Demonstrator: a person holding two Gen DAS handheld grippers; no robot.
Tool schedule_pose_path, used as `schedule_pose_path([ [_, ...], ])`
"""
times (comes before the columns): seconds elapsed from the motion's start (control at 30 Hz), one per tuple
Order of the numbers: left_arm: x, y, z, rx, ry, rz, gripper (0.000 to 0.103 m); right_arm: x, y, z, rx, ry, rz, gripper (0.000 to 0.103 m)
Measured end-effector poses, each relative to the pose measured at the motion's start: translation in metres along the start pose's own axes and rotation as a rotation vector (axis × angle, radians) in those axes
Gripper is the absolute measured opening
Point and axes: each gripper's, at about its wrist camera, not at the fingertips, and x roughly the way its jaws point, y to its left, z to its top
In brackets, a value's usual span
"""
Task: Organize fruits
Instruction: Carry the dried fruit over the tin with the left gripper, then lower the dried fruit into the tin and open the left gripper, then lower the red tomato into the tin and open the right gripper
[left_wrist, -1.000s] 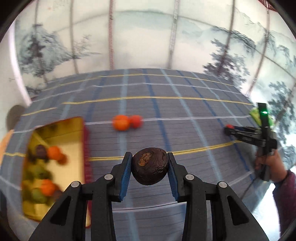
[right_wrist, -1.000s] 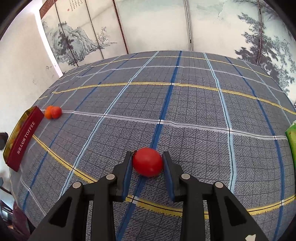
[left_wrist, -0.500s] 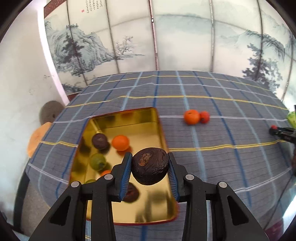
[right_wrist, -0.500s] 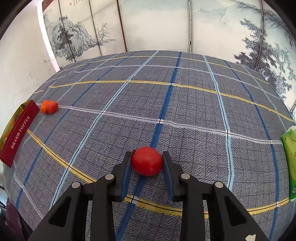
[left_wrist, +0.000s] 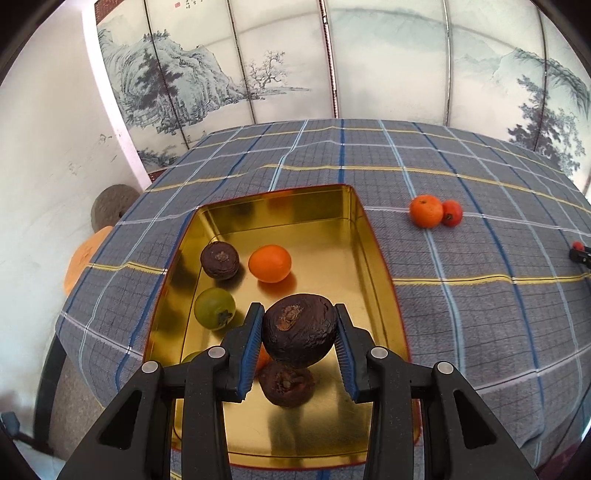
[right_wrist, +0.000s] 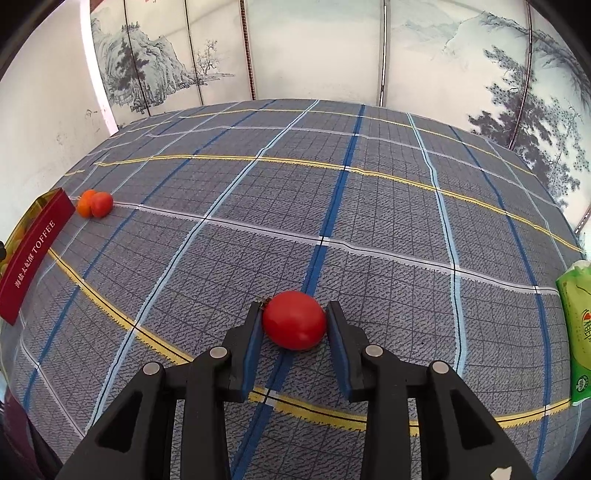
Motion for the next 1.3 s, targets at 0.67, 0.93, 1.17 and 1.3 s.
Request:
schedule_pose_path([
  [0.67,-0.010,0.008,0.008,0.000,-0.057,0.073,0.076,-0.019,0.011,0.004,0.000,-0.041,0.018,0.029],
  [0.93,-0.020,0.009,0.003,-0.001,-0.070,0.076,0.077,-0.052,0.105,0.040,-0.161,-0.131,0.162,0.029],
  [1.17,-0.023,0.019,-0.004,-0.005,-0.071,0.117,0.080,-0.059,0.210,0.064,-0.296,-0.160,0.371,0.029],
  [1.3,-0.025,0.028,-0.010,-0.017,-0.067,0.136,0.080,-0.046,0.265,0.074,-0.342,-0.134,0.491,0.029],
])
